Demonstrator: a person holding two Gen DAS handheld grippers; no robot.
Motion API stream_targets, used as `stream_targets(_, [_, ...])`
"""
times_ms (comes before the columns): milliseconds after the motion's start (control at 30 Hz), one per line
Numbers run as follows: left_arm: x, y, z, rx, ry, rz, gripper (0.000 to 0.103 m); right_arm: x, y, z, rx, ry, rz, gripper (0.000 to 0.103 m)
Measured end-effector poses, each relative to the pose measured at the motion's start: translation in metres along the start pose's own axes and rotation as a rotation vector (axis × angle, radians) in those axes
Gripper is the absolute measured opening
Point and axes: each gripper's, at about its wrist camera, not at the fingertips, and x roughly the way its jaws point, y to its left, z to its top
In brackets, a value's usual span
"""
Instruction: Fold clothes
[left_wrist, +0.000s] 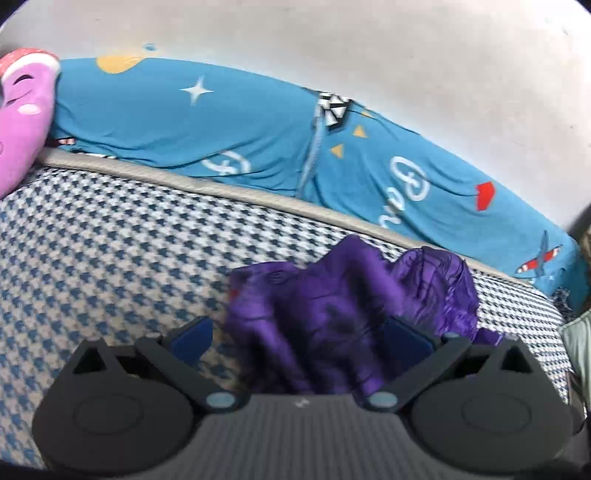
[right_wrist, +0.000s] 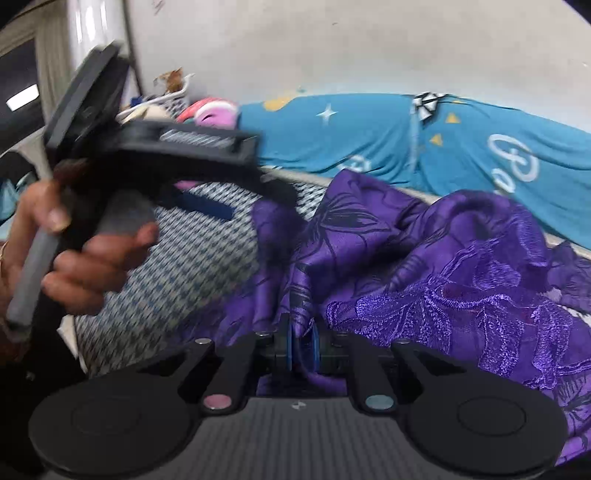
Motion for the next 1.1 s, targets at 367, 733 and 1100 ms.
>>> stream_targets(367, [0.041, -0.009, -0.012, -0.012, 0.121, 0.127, 0.103, -0.015, 0.006, 0.002, -0.052, 0.017, 0.042, 0.017])
stream_targets(733, [0.047, -0.001, -0.025, 0.012, 0.155, 0.174, 0.103, -0.045, -0.032, 0.033, 0.154, -0.181, -0.001, 0.027])
stream_targets(1100, [0.041, 0.003, -0.029, 0.018, 0.157, 0.159, 0.103, 0.02, -0.038, 0.048, 0.27, -0.124, 0.012, 0.043])
